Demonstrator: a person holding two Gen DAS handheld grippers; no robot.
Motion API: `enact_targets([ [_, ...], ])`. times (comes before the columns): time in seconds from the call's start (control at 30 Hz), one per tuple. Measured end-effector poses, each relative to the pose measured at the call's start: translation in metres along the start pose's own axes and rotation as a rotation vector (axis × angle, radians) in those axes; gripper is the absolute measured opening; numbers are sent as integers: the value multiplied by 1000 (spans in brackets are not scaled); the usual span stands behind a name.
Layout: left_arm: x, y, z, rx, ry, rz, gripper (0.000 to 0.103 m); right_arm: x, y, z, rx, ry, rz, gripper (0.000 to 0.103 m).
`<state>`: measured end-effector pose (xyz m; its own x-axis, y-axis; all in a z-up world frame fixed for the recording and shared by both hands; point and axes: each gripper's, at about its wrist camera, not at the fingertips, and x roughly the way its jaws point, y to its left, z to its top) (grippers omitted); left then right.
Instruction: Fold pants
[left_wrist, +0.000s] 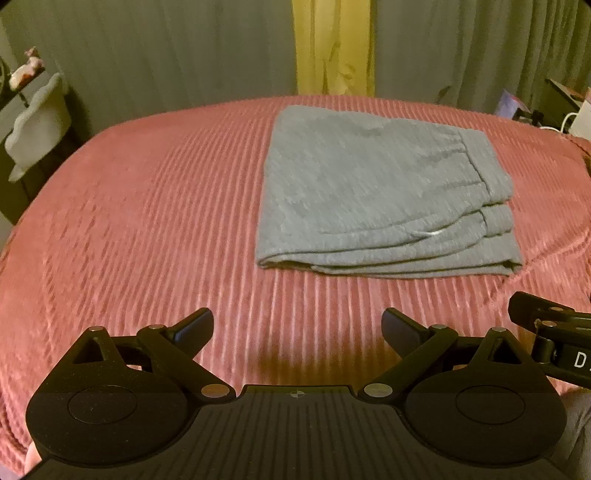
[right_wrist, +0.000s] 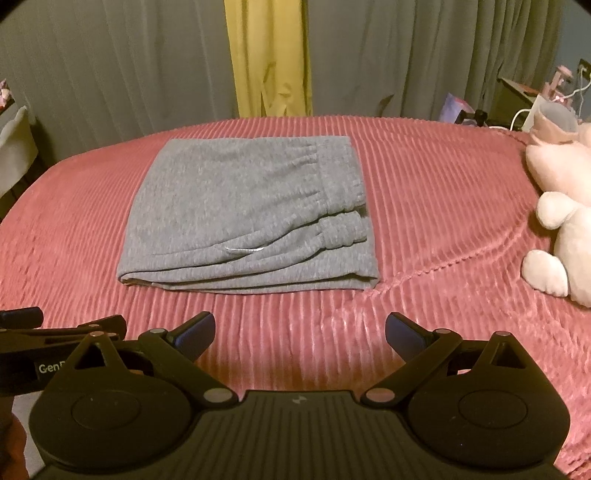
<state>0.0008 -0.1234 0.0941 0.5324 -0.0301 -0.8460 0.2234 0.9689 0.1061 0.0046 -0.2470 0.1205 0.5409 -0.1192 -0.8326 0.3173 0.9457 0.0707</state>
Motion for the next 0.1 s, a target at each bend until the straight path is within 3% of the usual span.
enact_targets([
  [0.1, 1, 0, 1, 4, -10, 18, 100, 2, 3, 1, -11, 3, -3, 99],
])
